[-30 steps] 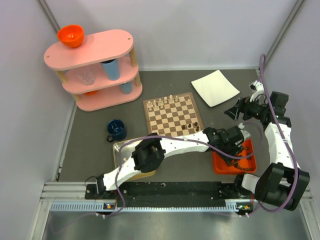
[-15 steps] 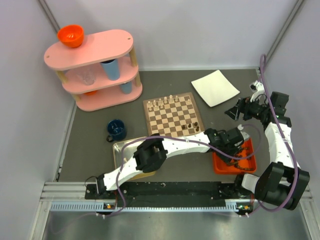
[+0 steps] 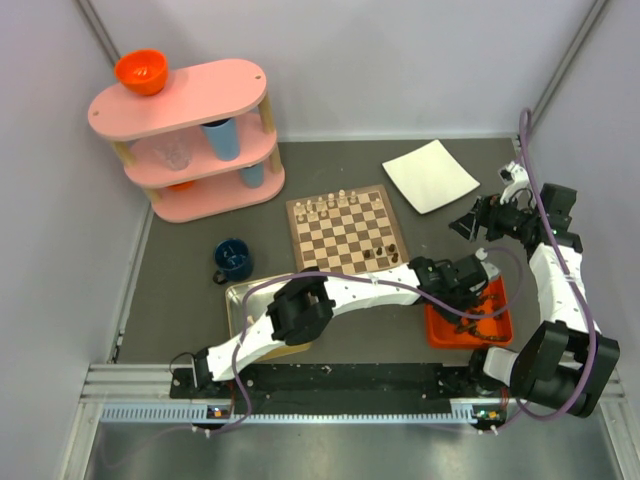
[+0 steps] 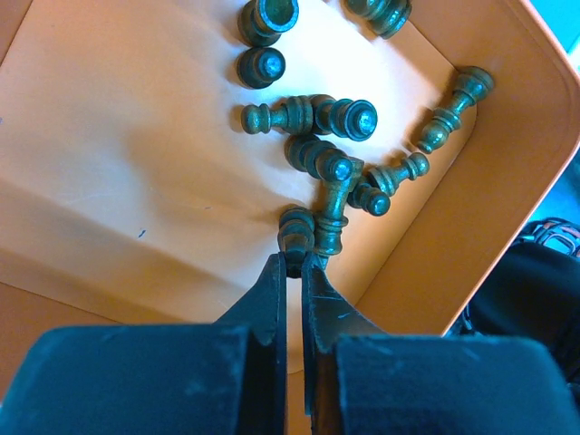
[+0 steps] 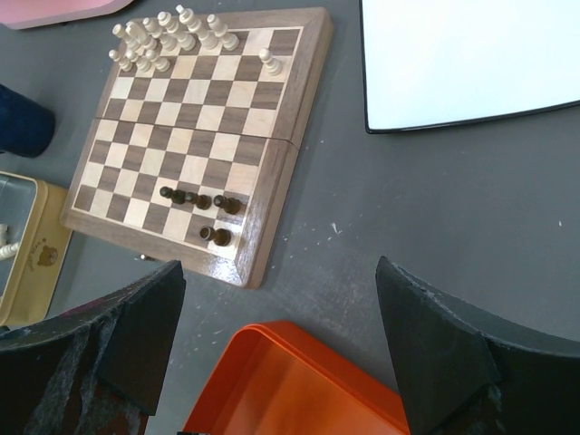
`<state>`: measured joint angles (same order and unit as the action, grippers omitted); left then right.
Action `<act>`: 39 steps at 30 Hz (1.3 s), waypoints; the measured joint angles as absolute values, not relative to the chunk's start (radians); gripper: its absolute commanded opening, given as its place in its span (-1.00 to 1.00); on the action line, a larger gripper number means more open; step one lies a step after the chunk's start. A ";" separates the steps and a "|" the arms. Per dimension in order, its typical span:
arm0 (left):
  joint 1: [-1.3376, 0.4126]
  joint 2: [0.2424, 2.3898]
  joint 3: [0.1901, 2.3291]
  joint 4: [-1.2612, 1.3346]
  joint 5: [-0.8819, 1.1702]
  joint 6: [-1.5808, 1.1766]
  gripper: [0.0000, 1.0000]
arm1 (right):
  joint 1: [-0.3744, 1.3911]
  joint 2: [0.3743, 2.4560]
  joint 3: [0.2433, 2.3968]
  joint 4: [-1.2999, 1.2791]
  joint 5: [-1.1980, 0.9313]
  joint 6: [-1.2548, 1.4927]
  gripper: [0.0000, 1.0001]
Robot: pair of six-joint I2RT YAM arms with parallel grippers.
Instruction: Set up the chess pieces on the board
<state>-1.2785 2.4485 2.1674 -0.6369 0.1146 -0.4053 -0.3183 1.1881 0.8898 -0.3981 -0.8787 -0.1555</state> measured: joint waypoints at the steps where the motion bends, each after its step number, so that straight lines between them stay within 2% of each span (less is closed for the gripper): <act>1: -1.279 2.449 2.165 -0.632 0.114 -0.405 -1.00 | -0.318 1.188 0.890 -0.398 -0.879 -0.156 0.71; 9: -1.279 2.371 2.048 -0.580 0.106 -0.405 -1.00 | -0.318 1.188 0.890 -0.398 -0.878 -0.156 0.71; 23: -1.279 2.080 1.820 -0.462 0.104 -0.406 -1.00 | -0.318 1.188 0.890 -0.401 -0.859 -0.157 0.71; 39: -1.217 1.860 1.552 -0.467 -0.075 -0.390 -1.00 | -0.319 1.188 0.890 -0.405 -0.857 -0.161 0.71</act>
<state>-1.2175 1.8603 1.5520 -0.4671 -0.0746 -0.3901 -0.3191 1.1881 0.8898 -0.4046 -0.8570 -0.1608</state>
